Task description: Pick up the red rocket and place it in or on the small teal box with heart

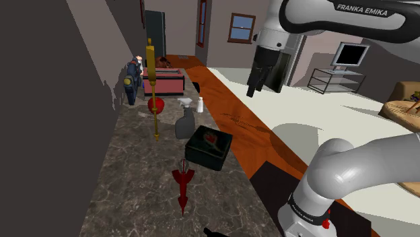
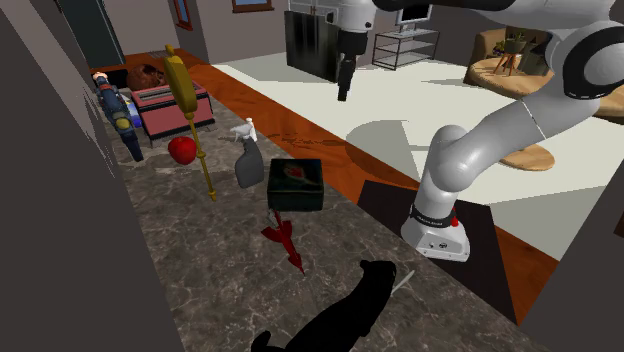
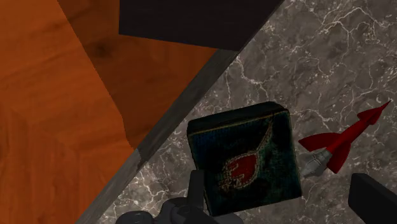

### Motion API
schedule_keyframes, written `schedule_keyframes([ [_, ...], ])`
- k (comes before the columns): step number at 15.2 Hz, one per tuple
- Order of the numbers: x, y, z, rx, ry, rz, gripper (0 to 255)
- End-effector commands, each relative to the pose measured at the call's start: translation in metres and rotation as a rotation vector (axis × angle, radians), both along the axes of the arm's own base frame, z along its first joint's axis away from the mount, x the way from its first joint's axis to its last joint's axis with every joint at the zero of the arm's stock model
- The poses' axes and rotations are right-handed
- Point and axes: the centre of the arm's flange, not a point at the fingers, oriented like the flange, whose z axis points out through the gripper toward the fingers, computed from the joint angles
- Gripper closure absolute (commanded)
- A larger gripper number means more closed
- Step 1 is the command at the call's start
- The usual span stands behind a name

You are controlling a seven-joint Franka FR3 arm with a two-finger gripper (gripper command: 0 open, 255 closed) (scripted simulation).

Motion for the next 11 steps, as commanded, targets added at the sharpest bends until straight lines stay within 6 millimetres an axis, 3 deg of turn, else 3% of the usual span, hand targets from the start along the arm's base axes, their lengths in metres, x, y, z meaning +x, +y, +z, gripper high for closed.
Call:
schedule_keyframes([
  [1, 0.0, 0.0, 0.0, 0.0, 0.0, 0.0, 0],
  [11, 0.014, 0.126, -0.078, -0.122, 0.027, -0.194, 0],
])
